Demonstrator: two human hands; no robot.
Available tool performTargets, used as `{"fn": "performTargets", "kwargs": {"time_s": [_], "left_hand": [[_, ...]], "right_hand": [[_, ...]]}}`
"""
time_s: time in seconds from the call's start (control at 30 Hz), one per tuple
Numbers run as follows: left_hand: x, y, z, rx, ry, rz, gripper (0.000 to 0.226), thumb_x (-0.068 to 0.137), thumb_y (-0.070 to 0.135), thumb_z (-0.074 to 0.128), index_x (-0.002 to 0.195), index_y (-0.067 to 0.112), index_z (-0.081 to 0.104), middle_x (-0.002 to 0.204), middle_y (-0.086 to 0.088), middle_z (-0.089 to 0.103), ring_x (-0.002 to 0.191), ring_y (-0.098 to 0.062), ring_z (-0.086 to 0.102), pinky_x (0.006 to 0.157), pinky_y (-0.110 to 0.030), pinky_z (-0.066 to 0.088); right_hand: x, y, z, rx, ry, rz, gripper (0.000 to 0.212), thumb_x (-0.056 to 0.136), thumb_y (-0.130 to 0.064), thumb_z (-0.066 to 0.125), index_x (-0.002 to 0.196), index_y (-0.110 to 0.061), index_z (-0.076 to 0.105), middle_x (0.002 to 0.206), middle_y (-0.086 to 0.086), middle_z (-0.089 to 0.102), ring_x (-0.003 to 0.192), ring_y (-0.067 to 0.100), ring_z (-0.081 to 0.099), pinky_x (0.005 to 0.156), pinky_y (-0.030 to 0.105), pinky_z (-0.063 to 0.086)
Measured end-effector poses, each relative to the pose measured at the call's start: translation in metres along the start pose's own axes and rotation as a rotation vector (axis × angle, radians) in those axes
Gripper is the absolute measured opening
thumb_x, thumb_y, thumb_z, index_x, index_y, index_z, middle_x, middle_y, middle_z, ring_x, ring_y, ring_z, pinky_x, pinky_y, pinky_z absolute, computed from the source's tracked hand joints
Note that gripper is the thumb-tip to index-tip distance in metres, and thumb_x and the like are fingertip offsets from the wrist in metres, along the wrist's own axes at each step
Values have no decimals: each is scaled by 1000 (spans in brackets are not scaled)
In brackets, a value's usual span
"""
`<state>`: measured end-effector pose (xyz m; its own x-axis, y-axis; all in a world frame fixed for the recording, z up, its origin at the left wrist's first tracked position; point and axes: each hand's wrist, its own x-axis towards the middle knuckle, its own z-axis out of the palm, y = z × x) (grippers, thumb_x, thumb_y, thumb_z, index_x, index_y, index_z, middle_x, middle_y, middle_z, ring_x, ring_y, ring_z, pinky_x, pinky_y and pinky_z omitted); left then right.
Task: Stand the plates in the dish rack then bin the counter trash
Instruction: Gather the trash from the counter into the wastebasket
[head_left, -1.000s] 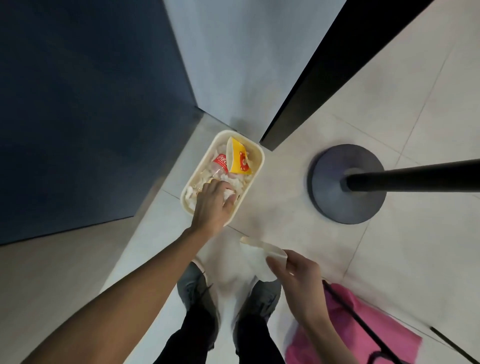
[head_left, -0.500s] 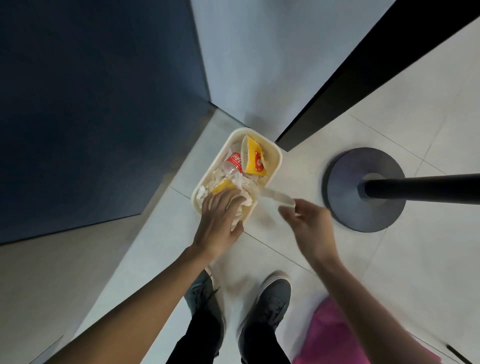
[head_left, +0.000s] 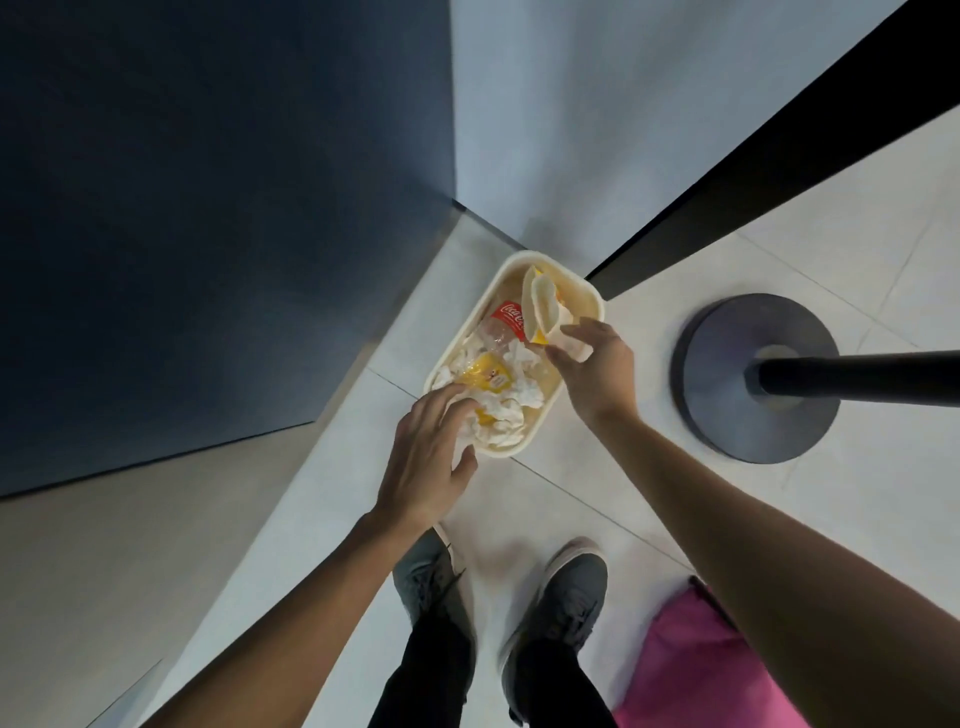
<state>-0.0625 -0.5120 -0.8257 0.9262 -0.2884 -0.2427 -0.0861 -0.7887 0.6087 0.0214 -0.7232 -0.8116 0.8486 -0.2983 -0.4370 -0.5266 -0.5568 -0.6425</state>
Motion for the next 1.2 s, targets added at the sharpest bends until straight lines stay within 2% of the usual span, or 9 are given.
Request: {"fn": "performTargets", "kwargs": {"time_s": [0.13, 0.27, 0.33, 0.4, 0.53, 0.63, 0.73, 0.87, 1.2], "left_hand": [[-7, 3, -12, -29, -28, -31, 52, 84, 12, 71, 132, 14, 54, 145, -5, 47, 131, -26, 46, 101, -42, 45], [-13, 24, -32, -93, -58, -99, 49, 88, 8, 66, 135, 11, 53, 145, -6, 46, 131, -25, 45, 97, -38, 49], [-17, 38, -44, -131, -70, -145, 48, 90, 7, 62, 137, 13, 50, 145, -2, 46, 130, -20, 45, 96, -35, 49], [-23, 52, -56, -180, -88, -218, 47, 93, 8, 59, 137, 18, 48, 142, 3, 47, 128, -15, 46, 94, -32, 49], [-42, 91, -86, -267, -66, -261, 40, 94, 7, 58, 130, 22, 53, 118, 9, 61, 102, -11, 61, 82, -30, 55], [-66, 126, -112, -308, -83, -290, 35, 92, 5, 57, 123, 24, 57, 101, 11, 65, 88, -10, 61, 80, -33, 56], [-96, 159, -145, -346, -85, -321, 30, 91, 5, 55, 114, 24, 61, 92, 10, 66, 83, -11, 63, 80, -37, 56], [-138, 204, -194, -387, -73, -343, 22, 91, 13, 54, 106, 27, 63, 87, 10, 69, 83, -8, 65, 78, -35, 56], [-202, 321, -316, -487, 166, -431, 30, 91, -1, 52, 104, 21, 67, 86, 6, 69, 73, -6, 64, 69, -19, 51]], "right_hand": [[-24, 9, 3, -73, -108, 7, 40, 89, -22, 71, 127, -13, 65, 146, 3, 48, 129, 22, 48, 108, 32, 40], [-46, 12, -12, -37, -86, 35, 35, 88, -20, 72, 122, -14, 68, 140, 3, 53, 120, 24, 56, 101, 42, 49], [-61, 8, -22, -5, -81, 53, 29, 87, -17, 72, 116, -13, 71, 134, 3, 58, 115, 20, 58, 100, 38, 50], [-78, -2, -34, 30, -99, 65, 23, 88, -14, 70, 111, -12, 72, 125, 0, 63, 107, 12, 59, 94, 25, 47], [-121, -29, -65, 81, -117, 12, 14, 90, -7, 64, 96, -13, 75, 104, -3, 70, 89, 4, 65, 74, 7, 44], [-164, -52, -94, 102, -152, -43, 17, 90, -3, 62, 88, -13, 75, 95, -3, 71, 81, -3, 64, 63, 9, 46], [-209, -79, -126, 98, -237, -76, 17, 90, -4, 61, 87, -14, 74, 93, -6, 71, 84, -3, 63, 63, 9, 44], [-262, -116, -173, 98, -311, -149, 16, 91, -6, 62, 86, -17, 73, 92, -8, 69, 86, -2, 61, 66, 11, 44], [-345, -215, -279, 147, -348, -370, 13, 91, -9, 63, 88, -16, 73, 92, -9, 68, 83, 5, 62, 69, 12, 43]]}}
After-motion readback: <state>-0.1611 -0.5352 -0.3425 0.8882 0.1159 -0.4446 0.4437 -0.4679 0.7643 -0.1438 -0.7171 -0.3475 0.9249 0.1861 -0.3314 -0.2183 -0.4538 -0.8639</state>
